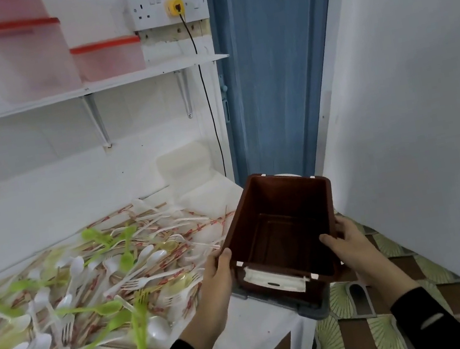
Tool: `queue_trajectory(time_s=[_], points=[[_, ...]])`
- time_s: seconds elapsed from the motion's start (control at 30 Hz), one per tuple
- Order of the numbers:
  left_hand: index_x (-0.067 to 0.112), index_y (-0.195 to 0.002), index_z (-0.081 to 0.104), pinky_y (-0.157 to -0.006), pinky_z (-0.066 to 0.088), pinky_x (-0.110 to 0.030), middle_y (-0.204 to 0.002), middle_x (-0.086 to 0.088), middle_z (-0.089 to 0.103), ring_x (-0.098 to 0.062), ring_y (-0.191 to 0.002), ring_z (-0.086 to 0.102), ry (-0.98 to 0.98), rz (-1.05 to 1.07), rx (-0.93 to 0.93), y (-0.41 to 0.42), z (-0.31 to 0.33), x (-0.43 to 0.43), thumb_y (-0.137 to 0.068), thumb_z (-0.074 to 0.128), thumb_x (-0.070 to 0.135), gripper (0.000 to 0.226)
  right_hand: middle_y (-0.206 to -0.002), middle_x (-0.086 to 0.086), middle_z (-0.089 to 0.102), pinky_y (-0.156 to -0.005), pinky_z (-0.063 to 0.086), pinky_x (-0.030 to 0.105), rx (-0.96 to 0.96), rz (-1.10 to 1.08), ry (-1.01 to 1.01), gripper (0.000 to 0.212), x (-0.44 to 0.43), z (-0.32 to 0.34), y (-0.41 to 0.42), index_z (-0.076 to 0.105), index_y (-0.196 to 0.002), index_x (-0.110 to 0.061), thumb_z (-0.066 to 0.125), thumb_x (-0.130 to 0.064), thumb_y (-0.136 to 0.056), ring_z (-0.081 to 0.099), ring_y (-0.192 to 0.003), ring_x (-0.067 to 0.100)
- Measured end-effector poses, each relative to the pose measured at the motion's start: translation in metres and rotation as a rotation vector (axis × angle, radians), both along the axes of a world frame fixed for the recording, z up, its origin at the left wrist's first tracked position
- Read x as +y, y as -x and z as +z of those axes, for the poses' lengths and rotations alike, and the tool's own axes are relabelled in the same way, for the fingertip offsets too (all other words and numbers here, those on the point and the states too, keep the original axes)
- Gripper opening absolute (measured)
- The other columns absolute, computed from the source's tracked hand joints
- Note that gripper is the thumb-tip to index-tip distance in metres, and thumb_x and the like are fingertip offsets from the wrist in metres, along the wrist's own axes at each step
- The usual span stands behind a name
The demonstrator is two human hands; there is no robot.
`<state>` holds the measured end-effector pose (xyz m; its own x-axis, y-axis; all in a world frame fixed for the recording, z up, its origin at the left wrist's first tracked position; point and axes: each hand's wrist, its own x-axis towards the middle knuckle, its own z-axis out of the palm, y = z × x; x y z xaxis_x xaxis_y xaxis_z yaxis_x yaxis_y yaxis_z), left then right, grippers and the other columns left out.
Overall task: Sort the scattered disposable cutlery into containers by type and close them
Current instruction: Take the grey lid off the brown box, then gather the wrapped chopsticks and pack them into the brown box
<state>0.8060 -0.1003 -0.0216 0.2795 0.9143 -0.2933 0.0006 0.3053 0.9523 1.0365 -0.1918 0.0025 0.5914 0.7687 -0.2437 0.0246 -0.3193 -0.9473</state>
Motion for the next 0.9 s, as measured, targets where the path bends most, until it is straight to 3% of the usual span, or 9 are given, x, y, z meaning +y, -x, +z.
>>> queue_trajectory(time_s=[0.13,0.27,0.4,0.5,0.67,0.83,0.9], points=[[0.018,-0.114,0.059,-0.09,0.051,-0.029,-0.112,0.003,0.067,-0.01,-0.104,0.064,-0.005,-0.086,0.012,0.025,0.002,0.021,-0.105,0.041,0.033,0.026,-0.134,0.002,0.046,-0.103,0.046,0.046,-0.458,-0.085,0.035,0.057,0.002,0.002,0.021,0.038,-0.143,-0.015,0.063,-0.01,-0.091,0.049,-0.127,0.028],[0.029,-0.101,0.067,-0.103,0.045,-0.038,-0.118,0.006,0.063,-0.014,-0.114,0.057,-0.116,-0.127,0.18,0.064,-0.011,0.048,-0.099,0.051,0.03,0.017,-0.152,0.014,0.034,-0.113,0.036,0.048,-0.683,-0.075,-0.006,0.058,0.013,0.011,0.06,0.039,-0.145,-0.018,0.062,-0.014,-0.092,0.035,-0.14,0.03],[0.033,-0.093,0.073,-0.105,0.045,-0.042,-0.119,0.007,0.063,-0.015,-0.115,0.058,-0.13,-0.143,0.232,0.103,-0.015,0.08,-0.094,0.054,0.028,0.02,-0.154,0.009,0.033,-0.118,0.028,0.049,-0.767,-0.024,-0.052,0.053,0.038,0.027,0.107,0.045,-0.141,-0.022,0.063,-0.014,-0.092,0.027,-0.144,0.027],[0.027,-0.099,0.071,-0.1,0.049,-0.039,-0.12,0.008,0.063,-0.013,-0.112,0.059,-0.137,-0.169,0.211,0.124,-0.011,0.101,-0.098,0.051,0.024,0.02,-0.151,0.002,0.038,-0.118,0.028,0.046,-0.769,0.025,-0.069,0.05,0.059,0.038,0.137,0.047,-0.139,-0.026,0.063,-0.017,-0.092,0.029,-0.143,0.023],[0.023,-0.104,0.067,-0.1,0.047,-0.041,-0.114,0.01,0.06,-0.014,-0.11,0.057,-0.163,-0.164,0.279,0.155,-0.013,0.142,-0.101,0.047,0.024,0.02,-0.141,-0.002,0.046,-0.111,0.026,0.024,-0.74,0.202,-0.142,0.037,0.087,0.045,0.182,0.057,-0.126,-0.026,0.061,-0.012,-0.092,0.036,-0.136,0.016],[0.022,-0.101,0.068,-0.099,0.047,-0.041,-0.116,0.006,0.062,-0.014,-0.108,0.057,-0.183,-0.146,0.299,0.174,-0.022,0.187,-0.099,0.049,0.024,0.018,-0.134,-0.002,0.052,-0.113,0.031,0.028,-0.696,0.328,-0.168,0.03,0.118,0.037,0.214,0.062,-0.112,-0.032,0.06,-0.01,-0.091,0.043,-0.131,0.013],[0.024,-0.1,0.068,-0.092,0.048,-0.035,-0.112,0.008,0.062,-0.011,-0.102,0.058,-0.204,-0.133,0.315,0.173,-0.023,0.206,-0.099,0.049,0.023,0.019,-0.126,-0.003,0.054,-0.108,0.033,0.024,-0.699,0.344,-0.143,0.026,0.133,0.031,0.218,0.064,-0.111,-0.025,0.059,-0.009,-0.091,0.046,-0.125,0.013]])
